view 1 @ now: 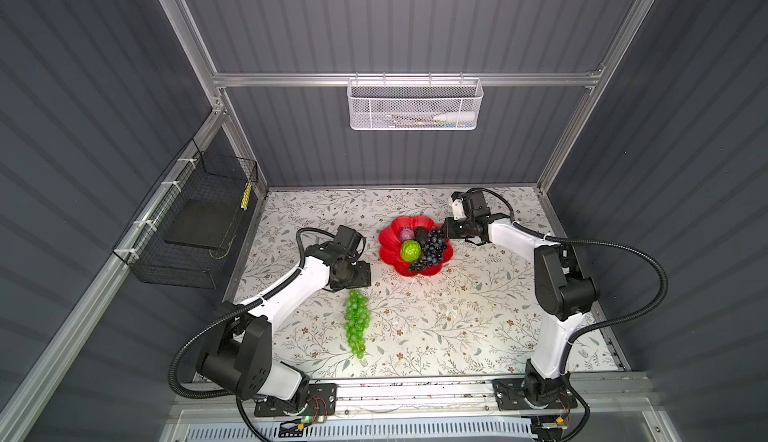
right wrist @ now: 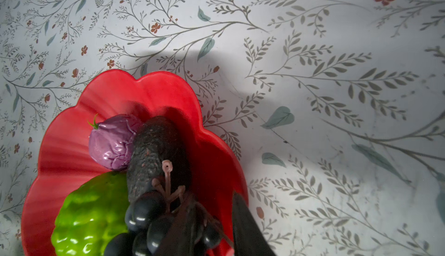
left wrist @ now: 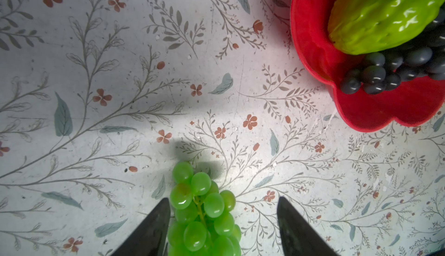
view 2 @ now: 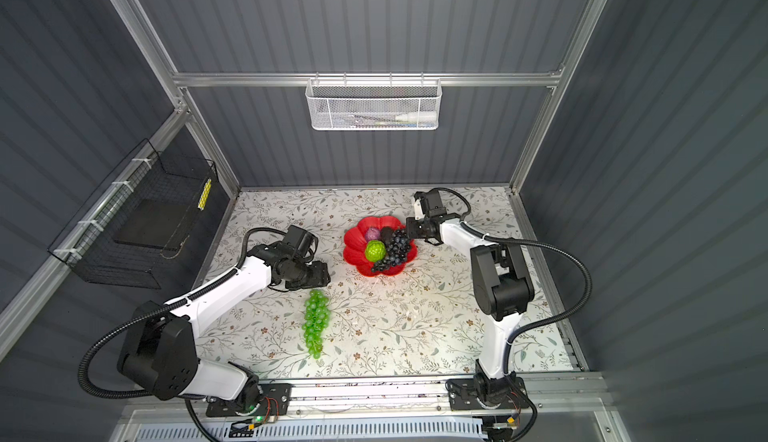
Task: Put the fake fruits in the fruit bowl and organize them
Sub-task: 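Lower the left gripper onto the green grapes while the right hovers over the bowl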
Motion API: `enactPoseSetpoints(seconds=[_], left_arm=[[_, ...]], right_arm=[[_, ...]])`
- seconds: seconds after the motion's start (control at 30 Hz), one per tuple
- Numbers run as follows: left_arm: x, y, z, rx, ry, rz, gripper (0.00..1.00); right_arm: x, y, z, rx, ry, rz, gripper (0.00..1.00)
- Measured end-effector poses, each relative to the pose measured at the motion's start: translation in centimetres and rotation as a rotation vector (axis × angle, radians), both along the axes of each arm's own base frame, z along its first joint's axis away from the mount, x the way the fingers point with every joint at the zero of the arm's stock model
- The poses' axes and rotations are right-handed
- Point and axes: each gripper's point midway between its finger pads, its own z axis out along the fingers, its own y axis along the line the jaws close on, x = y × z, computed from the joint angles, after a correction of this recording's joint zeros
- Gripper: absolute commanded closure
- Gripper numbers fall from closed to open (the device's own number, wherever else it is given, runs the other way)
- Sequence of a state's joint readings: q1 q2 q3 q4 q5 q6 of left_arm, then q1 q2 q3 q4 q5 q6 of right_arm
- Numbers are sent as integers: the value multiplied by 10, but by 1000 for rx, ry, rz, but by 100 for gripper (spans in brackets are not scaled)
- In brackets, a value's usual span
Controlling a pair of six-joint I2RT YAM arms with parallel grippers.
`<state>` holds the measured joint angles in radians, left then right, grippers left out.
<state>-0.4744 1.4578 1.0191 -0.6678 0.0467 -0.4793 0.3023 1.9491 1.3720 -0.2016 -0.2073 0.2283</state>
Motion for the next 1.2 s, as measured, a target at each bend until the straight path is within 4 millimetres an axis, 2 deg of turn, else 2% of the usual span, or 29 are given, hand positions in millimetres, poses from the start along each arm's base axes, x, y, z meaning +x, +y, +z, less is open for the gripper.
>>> enactPoseSetpoints(seconds=[0.33, 0.67, 0.77, 0.83, 0.93, 1.03, 1.1, 1.2], left_arm=[[2, 1, 0, -4, -2, 6, 29], [-2, 6, -1, 9, 14, 14, 27], [-5, 13, -3, 25, 39, 27, 27], [-7, 18, -4, 29, 55, 36, 27], [-9, 19, -4, 22, 71, 29, 27], [-11, 18, -4, 13, 87, 13, 27], [-12, 15, -6, 5, 96, 4, 28], [-13, 11, -10, -7, 113, -14, 30]], right_arm=[[4, 13, -4, 46, 16, 34, 70], [5, 12, 4, 25, 12, 56, 52], [0, 10, 19, 20, -4, 63, 45], [-3, 9, 40, 21, -47, 67, 41], [-13, 7, 76, 33, -121, 70, 39], [-26, 5, 100, 48, -175, 70, 38], [-37, 5, 105, 53, -186, 71, 38], [-52, 9, 98, 56, -167, 80, 38]])
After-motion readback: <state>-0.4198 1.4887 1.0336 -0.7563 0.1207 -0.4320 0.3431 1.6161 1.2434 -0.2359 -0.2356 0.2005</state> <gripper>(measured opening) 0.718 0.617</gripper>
